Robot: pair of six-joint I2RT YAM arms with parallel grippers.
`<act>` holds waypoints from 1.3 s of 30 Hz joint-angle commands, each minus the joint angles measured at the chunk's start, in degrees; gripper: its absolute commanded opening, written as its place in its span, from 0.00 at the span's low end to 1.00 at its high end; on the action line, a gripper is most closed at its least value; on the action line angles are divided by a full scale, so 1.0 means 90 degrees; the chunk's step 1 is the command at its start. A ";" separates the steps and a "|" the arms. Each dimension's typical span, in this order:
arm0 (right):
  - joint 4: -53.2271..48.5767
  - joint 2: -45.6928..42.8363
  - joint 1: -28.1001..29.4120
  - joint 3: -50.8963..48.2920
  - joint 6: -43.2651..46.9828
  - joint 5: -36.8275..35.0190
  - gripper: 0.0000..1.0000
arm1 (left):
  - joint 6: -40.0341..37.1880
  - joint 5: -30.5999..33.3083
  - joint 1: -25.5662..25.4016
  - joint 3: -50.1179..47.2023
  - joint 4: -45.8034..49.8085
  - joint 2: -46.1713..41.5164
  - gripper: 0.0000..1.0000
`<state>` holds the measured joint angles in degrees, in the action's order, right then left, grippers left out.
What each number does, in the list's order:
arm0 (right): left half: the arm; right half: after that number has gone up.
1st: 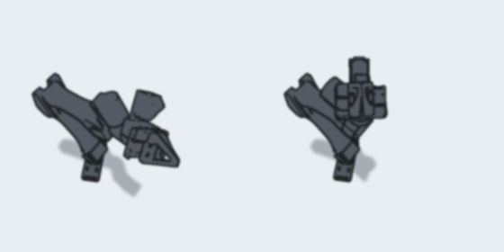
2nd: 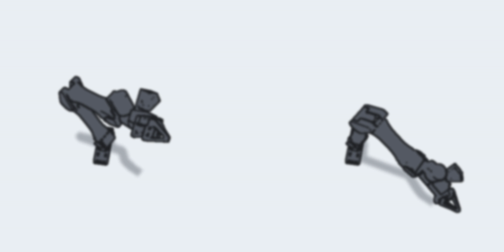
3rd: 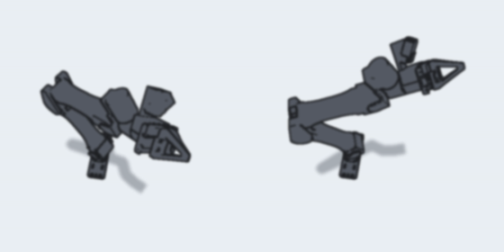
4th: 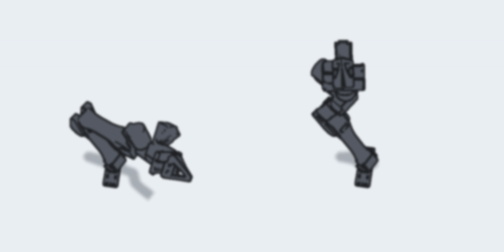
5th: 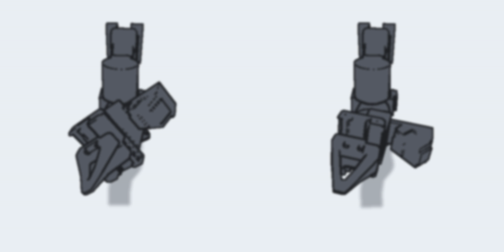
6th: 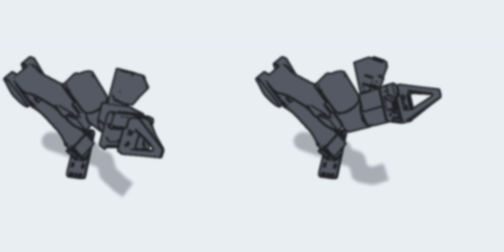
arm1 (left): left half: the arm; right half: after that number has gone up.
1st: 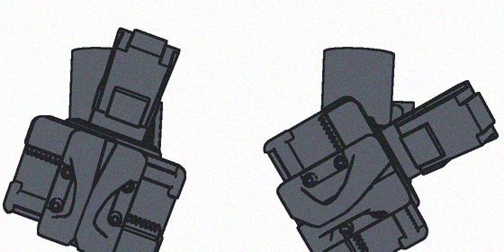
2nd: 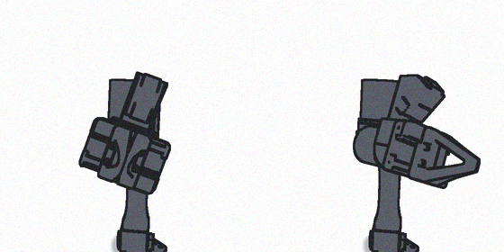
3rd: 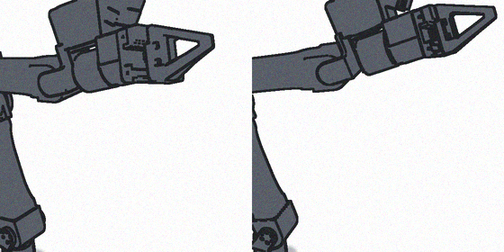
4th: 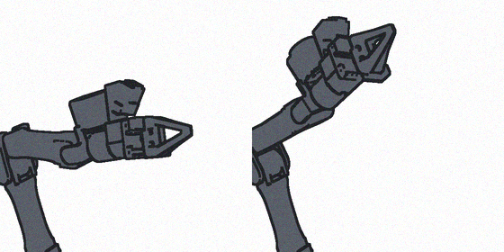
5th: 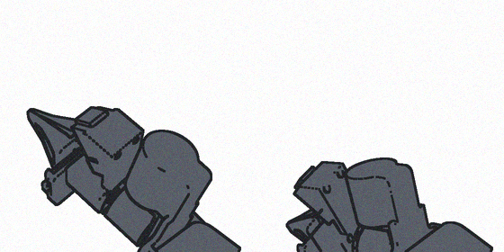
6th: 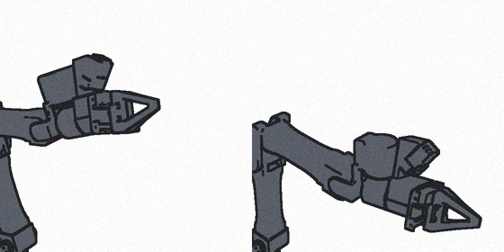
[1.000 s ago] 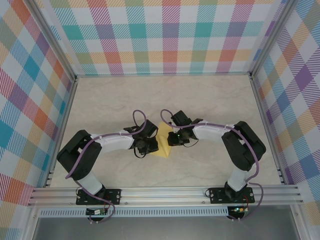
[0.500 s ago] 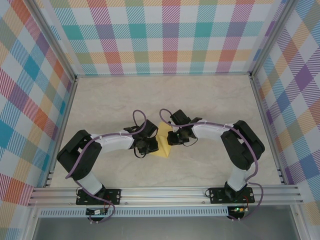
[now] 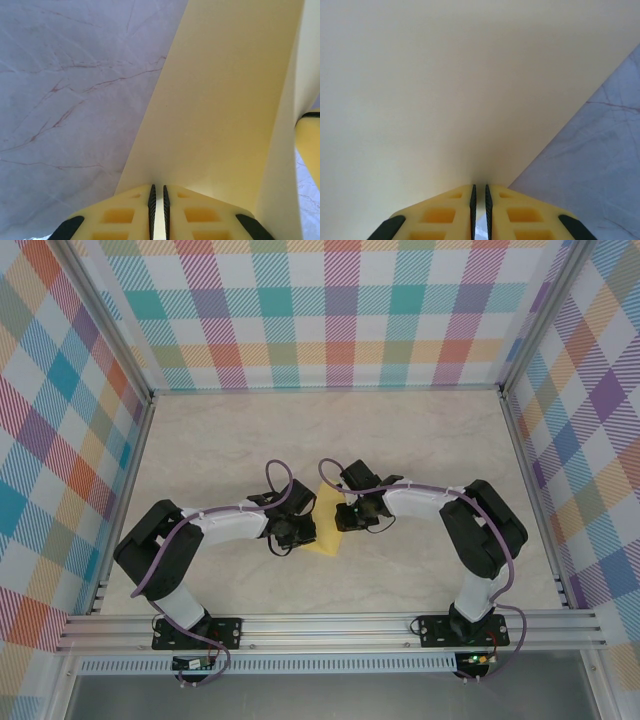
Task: Fold a paper plane with a square sheet of paper (pick it up from the middle)
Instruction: Fold the triangle a second time at the center of the table.
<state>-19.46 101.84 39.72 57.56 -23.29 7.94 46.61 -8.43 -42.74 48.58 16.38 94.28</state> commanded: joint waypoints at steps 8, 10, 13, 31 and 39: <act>0.0988 -0.1829 -0.0020 -0.1173 -0.0523 0.0340 0.39 | -0.0019 -0.0254 -0.0043 0.0030 -0.0269 -0.0055 0.14; 0.1298 -0.2186 0.0004 -0.1594 -0.0678 0.0312 0.44 | 0.0074 -0.0312 -0.0045 -0.0021 -0.0413 -0.0191 0.14; 0.1492 -0.2553 0.0119 -0.2008 -0.0752 0.0277 0.51 | 0.0134 -0.0434 -0.0033 -0.0073 -0.0605 -0.0460 0.15; 0.2064 -0.3403 0.1235 -0.2481 -0.0674 -0.0132 0.68 | 0.0190 -0.1102 0.0181 0.0142 -0.1123 -0.0305 0.18; 0.1858 -0.3333 0.1542 -0.2167 -0.0634 -0.0182 0.71 | 0.0163 -0.1095 0.0184 0.0162 -0.1006 -0.0319 0.18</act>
<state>-2.63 71.85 52.62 35.35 -29.54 7.03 47.55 -17.52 -41.80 48.60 7.22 91.37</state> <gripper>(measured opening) 0.708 0.182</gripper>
